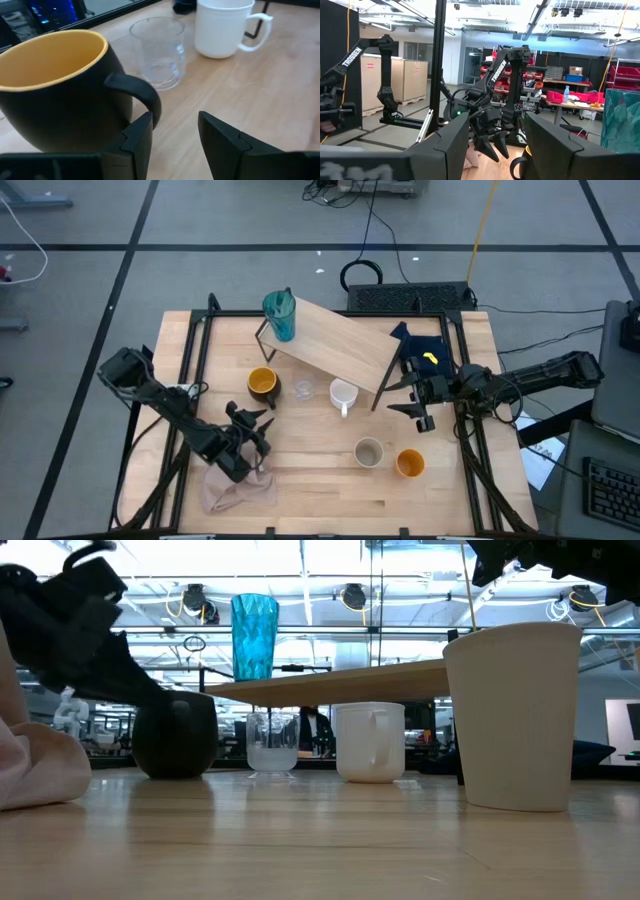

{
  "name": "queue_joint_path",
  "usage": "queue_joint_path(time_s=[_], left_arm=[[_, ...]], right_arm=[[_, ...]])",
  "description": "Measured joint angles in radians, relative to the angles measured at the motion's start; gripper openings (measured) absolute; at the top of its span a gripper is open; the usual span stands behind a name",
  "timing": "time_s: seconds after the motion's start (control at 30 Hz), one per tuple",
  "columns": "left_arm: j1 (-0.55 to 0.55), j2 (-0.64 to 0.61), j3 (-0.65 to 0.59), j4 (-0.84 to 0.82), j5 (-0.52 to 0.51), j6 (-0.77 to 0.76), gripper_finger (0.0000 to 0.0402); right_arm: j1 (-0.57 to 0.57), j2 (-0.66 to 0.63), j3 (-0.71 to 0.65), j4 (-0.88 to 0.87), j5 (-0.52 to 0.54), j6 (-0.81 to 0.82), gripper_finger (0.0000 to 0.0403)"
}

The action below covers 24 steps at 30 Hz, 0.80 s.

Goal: Stack small to large cups/mugs on shelf
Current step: Put the mug on the shelf

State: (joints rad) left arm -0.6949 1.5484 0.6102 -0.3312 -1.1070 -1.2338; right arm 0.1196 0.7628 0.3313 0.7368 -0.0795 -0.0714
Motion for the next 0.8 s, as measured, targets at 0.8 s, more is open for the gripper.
queue_joint_path(time_s=[0.8], left_arm=[[0.069,0.164,0.000,0.145,-0.151,-0.084,0.0161]], right_arm=[[0.000,0.000,0.000,0.000,0.000,-0.001,0.0183]])
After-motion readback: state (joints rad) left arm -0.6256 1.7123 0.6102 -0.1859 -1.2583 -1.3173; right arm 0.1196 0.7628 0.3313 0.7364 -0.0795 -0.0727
